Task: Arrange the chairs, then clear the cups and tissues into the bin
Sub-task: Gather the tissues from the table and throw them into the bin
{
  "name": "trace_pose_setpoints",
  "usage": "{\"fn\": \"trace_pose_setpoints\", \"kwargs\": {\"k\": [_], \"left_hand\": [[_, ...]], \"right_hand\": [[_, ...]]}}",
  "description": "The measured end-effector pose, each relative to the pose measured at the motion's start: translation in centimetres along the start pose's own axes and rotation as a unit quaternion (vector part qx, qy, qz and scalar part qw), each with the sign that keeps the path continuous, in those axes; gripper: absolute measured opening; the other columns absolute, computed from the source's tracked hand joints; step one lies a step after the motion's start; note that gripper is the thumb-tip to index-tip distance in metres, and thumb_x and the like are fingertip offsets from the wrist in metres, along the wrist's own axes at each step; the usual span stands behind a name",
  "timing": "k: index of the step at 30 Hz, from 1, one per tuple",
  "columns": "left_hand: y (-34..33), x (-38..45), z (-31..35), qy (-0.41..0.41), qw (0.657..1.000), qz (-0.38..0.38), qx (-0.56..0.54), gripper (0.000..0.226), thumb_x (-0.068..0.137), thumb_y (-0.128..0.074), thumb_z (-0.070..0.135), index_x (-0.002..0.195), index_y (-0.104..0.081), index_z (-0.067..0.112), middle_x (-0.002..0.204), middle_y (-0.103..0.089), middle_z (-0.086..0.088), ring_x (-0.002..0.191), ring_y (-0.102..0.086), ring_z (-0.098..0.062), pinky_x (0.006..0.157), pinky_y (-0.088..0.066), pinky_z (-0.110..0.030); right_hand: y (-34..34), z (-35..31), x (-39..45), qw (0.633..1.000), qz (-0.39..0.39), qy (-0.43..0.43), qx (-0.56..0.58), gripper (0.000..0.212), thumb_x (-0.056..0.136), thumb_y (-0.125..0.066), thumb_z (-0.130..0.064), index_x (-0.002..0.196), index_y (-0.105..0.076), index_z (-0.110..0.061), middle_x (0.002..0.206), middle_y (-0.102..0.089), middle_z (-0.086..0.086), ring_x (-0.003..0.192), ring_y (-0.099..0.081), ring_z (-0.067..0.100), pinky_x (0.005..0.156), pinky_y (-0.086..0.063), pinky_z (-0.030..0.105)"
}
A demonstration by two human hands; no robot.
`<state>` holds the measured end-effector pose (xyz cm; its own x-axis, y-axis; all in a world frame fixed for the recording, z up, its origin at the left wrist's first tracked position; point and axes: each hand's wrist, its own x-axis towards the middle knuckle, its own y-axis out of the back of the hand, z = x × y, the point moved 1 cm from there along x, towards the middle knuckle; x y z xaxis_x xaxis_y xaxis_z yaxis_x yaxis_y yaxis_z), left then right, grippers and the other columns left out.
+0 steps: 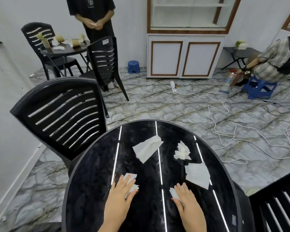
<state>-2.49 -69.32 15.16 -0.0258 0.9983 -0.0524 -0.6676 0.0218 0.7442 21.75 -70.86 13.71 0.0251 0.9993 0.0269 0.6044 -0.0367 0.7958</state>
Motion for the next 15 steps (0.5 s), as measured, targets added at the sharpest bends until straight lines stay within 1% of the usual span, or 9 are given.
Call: {"fn": "trace_pose_setpoints", "kwargs": {"k": [2, 3, 5, 6, 8, 10, 12, 13, 15], "left_hand": [[0.3, -1.1, 0.8, 0.018, 0.999, -0.003, -0.037, 0.037, 0.081, -0.027, 0.075, 0.111, -0.045, 0.066, 0.123, -0.029, 0.054, 0.128, -0.007, 0.026, 0.114, -0.002, -0.015], [0.6, -1.7, 1.2, 0.022, 0.998, -0.001, -0.056, 0.024, 0.089, -0.041, 0.057, 0.104, -0.039, 0.076, 0.116, -0.027, 0.062, 0.123, -0.006, 0.031, 0.111, -0.002, -0.010], [0.7, -2.6, 1.5, 0.022, 0.997, 0.028, -0.074, 0.060, 0.093, -0.052, 0.029, 0.102, -0.028, 0.083, 0.113, -0.019, 0.067, 0.119, -0.010, 0.035, 0.106, -0.005, -0.008], [0.6, -3.2, 1.3, 0.028, 0.996, 0.044, -0.074, 0.065, 0.093, -0.054, 0.024, 0.104, -0.029, 0.083, 0.113, -0.020, 0.067, 0.119, -0.013, 0.034, 0.107, -0.009, -0.010], [0.6, -4.0, 1.3, 0.050, 0.992, 0.074, -0.093, 0.064, 0.090, -0.058, 0.020, 0.105, -0.037, 0.078, 0.115, -0.031, 0.062, 0.120, -0.024, 0.029, 0.107, -0.020, -0.013], [0.8, -5.1, 1.3, 0.066, 0.979, 0.123, -0.145, 0.061, 0.087, -0.063, 0.014, 0.104, -0.049, 0.070, 0.115, -0.047, 0.050, 0.117, -0.041, 0.020, 0.103, -0.033, -0.012], [1.4, -6.1, 1.2, 0.089, 0.961, 0.172, -0.197, 0.056, 0.085, -0.065, 0.008, 0.103, -0.058, 0.061, 0.112, -0.058, 0.039, 0.110, -0.053, 0.011, 0.097, -0.040, -0.012], [1.8, -6.7, 1.1, 0.091, 0.953, 0.195, -0.215, 0.053, 0.085, -0.064, 0.006, 0.104, -0.061, 0.055, 0.112, -0.061, 0.034, 0.108, -0.057, 0.007, 0.096, -0.042, -0.015], [2.9, -8.1, 0.3, 0.108, 0.937, 0.232, -0.238, 0.047, 0.086, -0.062, 0.006, 0.108, -0.063, 0.047, 0.114, -0.062, 0.029, 0.105, -0.061, 0.002, 0.097, -0.046, -0.025]], "right_hand": [[-0.3, 0.5, 0.1, 0.999, 0.014, 0.031, 0.006, 0.049, 0.090, -0.024, -0.062, 0.125, -0.049, -0.038, 0.135, -0.040, -0.034, 0.131, -0.006, -0.019, 0.103, -0.005, -0.003], [-0.3, 0.4, 0.1, 0.999, 0.016, 0.046, 0.004, 0.043, 0.091, -0.025, -0.059, 0.124, -0.047, -0.041, 0.136, -0.032, -0.040, 0.130, -0.005, -0.020, 0.102, -0.003, -0.004], [-0.1, -0.3, -0.1, 0.995, 0.037, 0.088, 0.028, 0.035, 0.093, -0.029, -0.054, 0.120, -0.048, -0.041, 0.134, -0.034, -0.044, 0.127, -0.008, -0.026, 0.100, -0.004, -0.004], [0.1, -0.7, -0.2, 0.994, 0.052, 0.083, 0.054, 0.029, 0.092, -0.039, -0.048, 0.119, -0.048, -0.049, 0.130, -0.041, -0.044, 0.122, -0.012, -0.030, 0.099, -0.007, -0.005], [0.5, -1.7, 0.1, 0.989, 0.062, 0.051, 0.126, 0.065, 0.080, -0.067, -0.020, 0.107, -0.041, -0.073, 0.124, -0.047, -0.041, 0.111, -0.023, -0.037, 0.096, -0.016, -0.008], [0.1, -2.4, 0.5, 0.980, 0.037, -0.002, 0.194, 0.091, 0.072, -0.074, 0.004, 0.085, -0.043, -0.081, 0.108, -0.058, -0.041, 0.099, -0.034, -0.038, 0.091, -0.023, -0.009], [0.0, -3.9, 0.8, 0.973, -0.008, -0.040, 0.226, 0.087, 0.073, -0.072, 0.006, 0.072, -0.048, -0.078, 0.099, -0.057, -0.046, 0.093, -0.040, -0.036, 0.086, -0.026, -0.010], [0.0, -5.1, 0.9, 0.973, -0.022, -0.036, 0.229, 0.078, 0.075, -0.071, 0.004, 0.073, -0.056, -0.072, 0.104, -0.063, -0.036, 0.095, -0.045, -0.032, 0.084, -0.026, -0.011], [-0.6, -7.5, 0.8, 0.971, -0.075, -0.004, 0.225, 0.040, 0.079, -0.068, -0.001, 0.094, -0.073, -0.037, 0.117, -0.066, -0.005, 0.107, -0.055, -0.011, 0.081, -0.025, -0.012]]}}
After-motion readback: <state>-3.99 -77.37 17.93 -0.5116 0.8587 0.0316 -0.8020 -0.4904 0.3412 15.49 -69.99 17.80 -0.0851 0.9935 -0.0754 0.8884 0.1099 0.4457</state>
